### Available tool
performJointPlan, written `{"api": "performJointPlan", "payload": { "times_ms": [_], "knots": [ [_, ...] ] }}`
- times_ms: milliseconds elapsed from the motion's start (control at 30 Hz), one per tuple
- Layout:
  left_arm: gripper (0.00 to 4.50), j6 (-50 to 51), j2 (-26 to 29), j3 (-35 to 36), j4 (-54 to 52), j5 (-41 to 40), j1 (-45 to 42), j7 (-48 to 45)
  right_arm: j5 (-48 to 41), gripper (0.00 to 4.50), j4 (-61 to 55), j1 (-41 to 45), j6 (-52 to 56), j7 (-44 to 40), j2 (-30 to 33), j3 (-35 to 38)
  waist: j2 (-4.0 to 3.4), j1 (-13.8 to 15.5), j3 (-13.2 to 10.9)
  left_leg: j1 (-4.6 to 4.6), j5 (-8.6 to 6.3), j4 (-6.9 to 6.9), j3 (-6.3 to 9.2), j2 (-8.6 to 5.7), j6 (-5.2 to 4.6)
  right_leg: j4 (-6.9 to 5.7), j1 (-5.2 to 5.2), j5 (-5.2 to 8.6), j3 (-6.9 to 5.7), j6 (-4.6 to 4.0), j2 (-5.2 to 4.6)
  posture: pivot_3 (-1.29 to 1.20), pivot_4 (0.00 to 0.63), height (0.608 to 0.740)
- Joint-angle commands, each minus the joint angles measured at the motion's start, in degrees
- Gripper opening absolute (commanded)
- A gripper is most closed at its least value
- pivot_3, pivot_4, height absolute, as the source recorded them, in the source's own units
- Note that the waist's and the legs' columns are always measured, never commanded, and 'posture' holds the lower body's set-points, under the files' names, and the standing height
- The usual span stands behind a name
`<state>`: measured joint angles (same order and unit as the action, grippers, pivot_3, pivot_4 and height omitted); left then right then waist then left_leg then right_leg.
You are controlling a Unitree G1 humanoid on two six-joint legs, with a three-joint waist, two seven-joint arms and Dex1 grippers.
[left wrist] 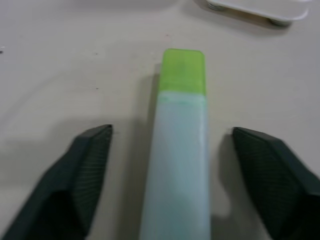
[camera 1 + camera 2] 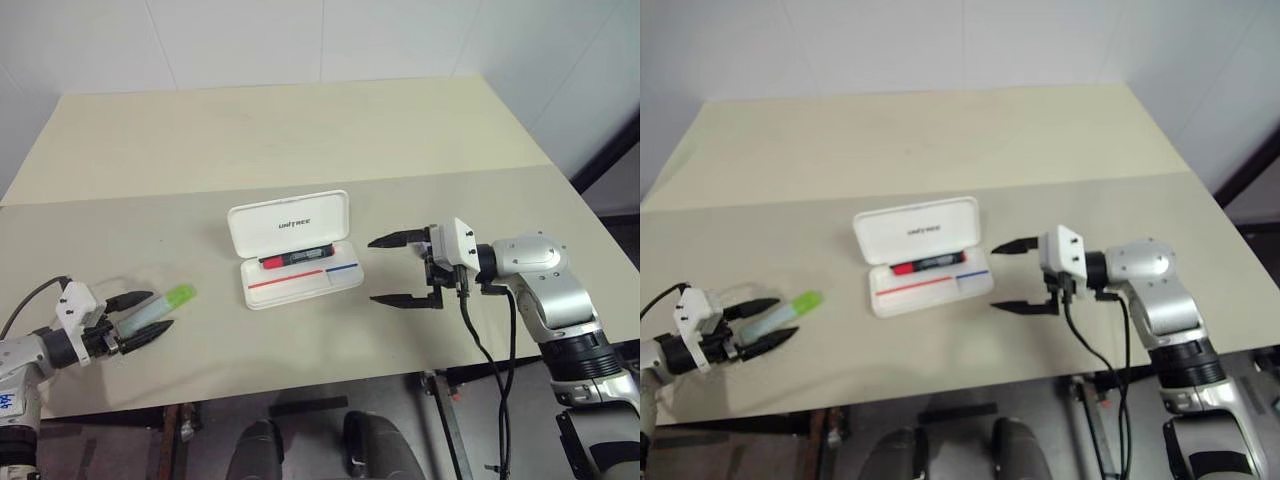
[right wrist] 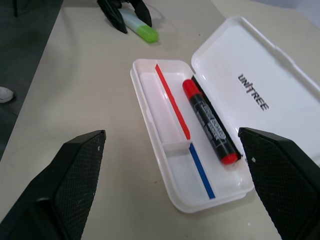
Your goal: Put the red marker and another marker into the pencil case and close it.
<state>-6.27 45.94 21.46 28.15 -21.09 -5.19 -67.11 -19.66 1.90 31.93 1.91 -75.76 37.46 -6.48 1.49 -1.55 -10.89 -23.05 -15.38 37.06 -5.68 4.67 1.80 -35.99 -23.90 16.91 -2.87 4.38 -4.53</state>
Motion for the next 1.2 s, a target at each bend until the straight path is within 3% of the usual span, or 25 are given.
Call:
{"api": "performJointPlan", "payload": {
  "times_ms": [33, 167, 200, 533, 767, 967, 1067, 1200],
  "knots": [
    [2.63, 0.45, -0.72, -1.57, 1.47, 0.17, 0.75, -1.41, -0.67, 4.5, -2.58, -0.55, 0.39, 0.94, 0.95, 1.82, 0.0, 0.01, 0.0, 0.0, 0.0, 0.0, -0.01, -0.02, -0.01, 0.01, 0.0, -0.01, 0.01, 0.01, -0.02, 0.0, 0.15, 0.74],
    [1.24, 0.04, -1.15, -1.85, 0.73, 0.23, 1.37, -1.37, -0.59, 4.5, -3.64, -0.94, 0.9, 1.58, 0.96, 1.72, -0.01, 0.0, 0.01, 0.0, -0.03, -0.01, -0.1, -0.01, -0.06, 0.04, -0.01, -0.01, -0.03, 0.02, -0.03, 0.0, 0.15, 0.74],
    [1.12, -0.15, -1.29, -1.9, 0.37, 0.26, 1.61, -1.26, -0.56, 4.5, -3.84, -1.03, 0.98, 1.74, 0.93, 1.66, -0.01, 0.0, 0.01, 0.0, -0.04, -0.01, -0.13, -0.01, -0.06, 0.04, -0.01, -0.01, -0.03, 0.02, -0.03, 0.0, 0.15, 0.74],
    [1.13, 1.71, -3.26, -0.51, -13.98, -2.81, 5.17, 1.77, -0.17, 4.5, -3.61, -1.46, 0.84, 2.38, 0.42, 0.97, 0.0, 0.07, 0.02, -0.01, -0.07, 0.02, -0.17, -0.02, -0.11, 0.05, -0.01, -0.02, -0.06, 0.03, -0.08, 0.0, 0.15, 0.74],
    [1.13, 9.07, -0.74, -0.04, -30.57, -6.35, 5.48, 3.79, -0.24, 4.5, -3.05, -1.95, 0.74, 2.76, -0.13, 0.8, 0.04, -0.04, 0.04, 0.0, -0.06, 0.01, -0.13, 0.01, -0.1, 0.01, -0.01, -0.02, -0.05, 0.04, -0.05, 0.0, 0.15, 0.74],
    [1.13, 12.91, -1.62, -4.93, -35.89, -5.57, 0.42, 5.79, -0.52, 4.5, -4.58, -2.57, 1.81, 4.28, -0.29, 0.96, 0.04, 0.0, 0.04, 0.0, -0.06, 0.02, -0.16, 0.02, -0.09, 0.03, -0.01, -0.02, -0.04, 0.04, 0.04, 0.0, 0.15, 0.74],
    [1.13, 14.34, -5.21, -13.54, -36.76, -2.45, -6.17, 7.44, -0.62, 4.5, -7.48, -3.61, 3.63, 6.23, -0.12, 1.28, 0.04, 0.55, 0.04, -0.01, -0.05, 0.07, -0.14, -0.01, -0.09, 0.02, 0.0, -0.03, -0.05, 0.06, 0.05, 0.0, 0.15, 0.74],
    [1.13, 13.52, -9.23, -18.81, -33.7, 0.62, -11.43, 9.35, -0.42, 4.5, -9.92, -4.75, 5.25, 8.27, -0.05, 1.53, 0.08, 1.17, 0.07, -0.04, -0.04, 0.16, -0.21, -0.04, -0.11, 0.03, 0.0, -0.09, 0.03, 0.17, 0.09, 0.0, 0.15, 0.74]
  ]
}}
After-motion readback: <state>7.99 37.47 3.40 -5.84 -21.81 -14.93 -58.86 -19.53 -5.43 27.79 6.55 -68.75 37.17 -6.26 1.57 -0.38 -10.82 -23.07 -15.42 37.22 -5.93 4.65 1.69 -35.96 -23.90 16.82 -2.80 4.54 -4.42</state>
